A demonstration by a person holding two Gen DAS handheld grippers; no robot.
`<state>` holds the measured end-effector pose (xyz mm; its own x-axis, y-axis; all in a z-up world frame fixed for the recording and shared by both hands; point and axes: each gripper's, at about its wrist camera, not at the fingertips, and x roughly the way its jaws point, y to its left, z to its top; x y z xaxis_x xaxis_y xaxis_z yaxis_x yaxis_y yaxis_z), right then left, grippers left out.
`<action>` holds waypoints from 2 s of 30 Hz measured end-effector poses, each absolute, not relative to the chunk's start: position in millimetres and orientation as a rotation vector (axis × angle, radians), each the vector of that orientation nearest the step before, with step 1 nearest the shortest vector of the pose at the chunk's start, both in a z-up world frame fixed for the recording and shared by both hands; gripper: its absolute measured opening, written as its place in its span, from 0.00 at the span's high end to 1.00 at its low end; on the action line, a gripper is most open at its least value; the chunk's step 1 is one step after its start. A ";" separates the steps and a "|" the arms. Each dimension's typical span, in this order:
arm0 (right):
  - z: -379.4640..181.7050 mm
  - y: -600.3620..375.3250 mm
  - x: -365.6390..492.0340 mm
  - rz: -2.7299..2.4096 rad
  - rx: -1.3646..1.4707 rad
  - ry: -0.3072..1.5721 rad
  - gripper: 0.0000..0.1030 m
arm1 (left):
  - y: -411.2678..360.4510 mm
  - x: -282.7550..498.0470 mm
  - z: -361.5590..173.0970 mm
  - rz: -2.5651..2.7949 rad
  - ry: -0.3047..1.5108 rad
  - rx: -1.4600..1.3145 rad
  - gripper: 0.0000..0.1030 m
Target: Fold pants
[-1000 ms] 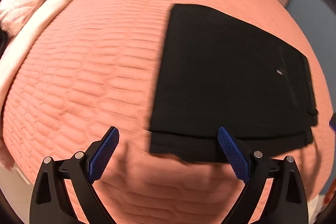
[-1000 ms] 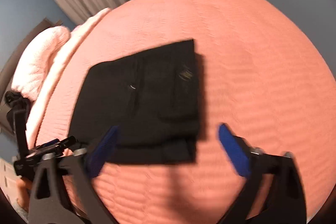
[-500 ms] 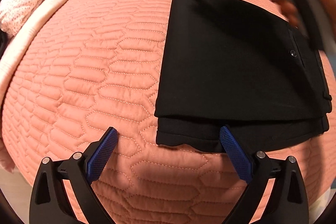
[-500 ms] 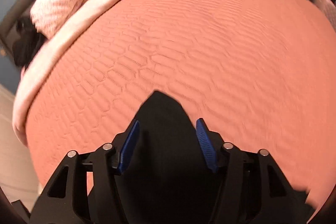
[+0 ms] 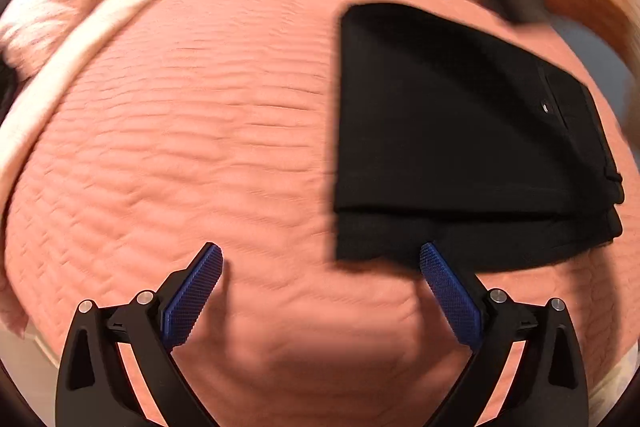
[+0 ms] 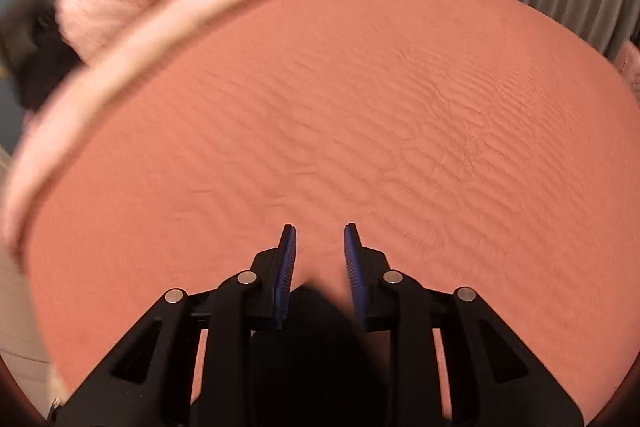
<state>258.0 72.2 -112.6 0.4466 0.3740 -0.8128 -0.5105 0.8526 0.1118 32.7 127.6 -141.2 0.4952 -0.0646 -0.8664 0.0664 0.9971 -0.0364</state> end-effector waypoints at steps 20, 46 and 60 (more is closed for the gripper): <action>-194.5 130.1 3.6 0.663 -0.870 0.600 0.59 | 215.7 -12.8 -114.6 0.152 1.058 -0.010 0.06; -180.5 132.8 -12.6 0.754 -0.897 0.594 0.93 | 235.4 1.0 -115.2 0.180 1.056 -0.056 0.06; -161.7 91.5 -47.0 0.719 -0.660 0.679 0.78 | 219.0 23.5 -115.5 0.117 1.069 -0.032 0.06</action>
